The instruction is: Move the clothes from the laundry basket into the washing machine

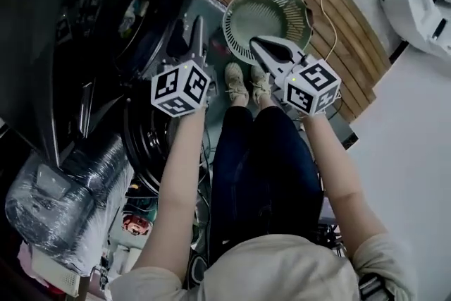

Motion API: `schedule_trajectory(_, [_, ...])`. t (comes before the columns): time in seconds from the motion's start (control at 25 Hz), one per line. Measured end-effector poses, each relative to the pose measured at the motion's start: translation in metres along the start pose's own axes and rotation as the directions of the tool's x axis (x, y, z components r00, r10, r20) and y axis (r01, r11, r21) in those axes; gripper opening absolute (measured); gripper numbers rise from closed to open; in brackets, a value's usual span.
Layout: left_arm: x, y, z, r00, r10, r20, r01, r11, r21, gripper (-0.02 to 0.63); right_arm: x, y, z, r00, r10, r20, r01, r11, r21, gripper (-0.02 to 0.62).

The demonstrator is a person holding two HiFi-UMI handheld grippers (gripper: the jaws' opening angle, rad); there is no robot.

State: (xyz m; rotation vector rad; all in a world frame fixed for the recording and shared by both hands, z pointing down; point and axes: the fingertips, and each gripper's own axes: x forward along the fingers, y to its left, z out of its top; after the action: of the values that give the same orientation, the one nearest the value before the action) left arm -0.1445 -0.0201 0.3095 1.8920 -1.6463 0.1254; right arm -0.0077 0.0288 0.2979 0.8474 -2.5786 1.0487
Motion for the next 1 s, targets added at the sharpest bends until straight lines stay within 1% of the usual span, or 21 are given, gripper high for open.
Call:
schedule_trajectory(0.08, [-0.023,-0.038,0.019,0.998,-0.056,0.000,0.056,0.998,0.030,0.067,-0.021,0.028,0.020,0.999,0.033,0.014,-0.032,0.999,-0.040,0.011])
schedule_trajectory(0.12, [-0.036,-0.054,0.026,0.996,-0.089,-0.008,0.090,0.995,0.047,0.040,-0.032,0.045,0.028,0.999,0.050,0.019,-0.049,0.997,-0.053,0.009])
schedule_trajectory(0.16, [-0.049,-0.070,0.031,0.992,-0.123,-0.021,0.124,0.990,0.062,0.038,-0.043,0.063,0.035,0.998,0.061,0.020,-0.060,0.996,-0.062,0.009])
schedule_trajectory(0.2, [-0.063,-0.084,0.037,0.988,-0.152,-0.036,0.154,0.985,0.073,0.023,-0.054,0.079,0.043,0.998,0.063,0.023,-0.062,0.996,-0.070,0.009])
schedule_trajectory(0.24, [-0.074,-0.097,0.046,0.983,-0.176,-0.045,0.180,0.980,0.084,0.011,-0.064,0.091,0.054,0.998,0.055,0.033,-0.053,0.995,-0.080,0.009])
schedule_trajectory(0.32, [-0.091,-0.122,0.069,0.973,-0.227,-0.046,0.231,0.967,0.110,0.011,-0.081,0.107,0.081,0.997,0.030,0.067,-0.023,0.993,-0.113,0.009])
schedule_trajectory(0.4, [-0.106,-0.144,0.084,0.959,-0.274,-0.072,0.281,0.952,0.124,0.011,-0.098,0.122,0.106,0.996,0.020,0.086,-0.007,0.987,-0.160,0.009])
schedule_trajectory(0.52, [-0.127,-0.174,0.093,0.934,-0.331,-0.134,0.348,0.928,0.133,0.011,-0.123,0.140,0.135,0.995,0.008,0.095,0.014,0.972,-0.233,0.009])
schedule_trajectory(0.6, [-0.137,-0.190,0.103,0.924,-0.355,-0.145,0.377,0.910,0.173,0.009,-0.136,0.146,0.157,0.991,-0.016,0.132,0.048,0.968,-0.246,0.009])
schedule_trajectory(0.64, [-0.142,-0.195,0.109,0.923,-0.355,-0.145,0.379,0.904,0.198,0.009,-0.143,0.149,0.167,0.987,-0.027,0.157,0.064,0.970,-0.236,0.009])
schedule_trajectory(0.72, [-0.150,-0.203,0.126,0.929,-0.349,-0.126,0.369,0.898,0.240,0.009,-0.153,0.155,0.186,0.978,-0.044,0.206,0.090,0.971,-0.220,0.009])
schedule_trajectory(0.8, [-0.157,-0.212,0.149,0.931,-0.357,-0.081,0.366,0.894,0.260,0.009,-0.161,0.162,0.205,0.968,-0.052,0.245,0.112,0.965,-0.236,0.009])
schedule_trajectory(0.84, [-0.162,-0.217,0.160,0.926,-0.375,-0.051,0.375,0.889,0.262,0.009,-0.164,0.166,0.213,0.965,-0.054,0.257,0.121,0.961,-0.251,0.009])
schedule_trajectory(0.88, [-0.168,-0.223,0.171,0.915,-0.403,-0.012,0.392,0.883,0.259,0.009,-0.167,0.170,0.218,0.963,-0.053,0.265,0.126,0.956,-0.266,0.009])
schedule_trajectory(0.96, [-0.178,-0.228,0.190,0.886,-0.457,0.075,0.429,0.871,0.239,0.011,-0.167,0.177,0.226,0.961,-0.044,0.274,0.127,0.948,-0.291,0.009])
schedule_trajectory(1.0, [-0.181,-0.226,0.196,0.882,-0.461,0.095,0.431,0.872,0.230,0.011,-0.166,0.180,0.229,0.960,-0.038,0.277,0.125,0.945,-0.303,0.009])
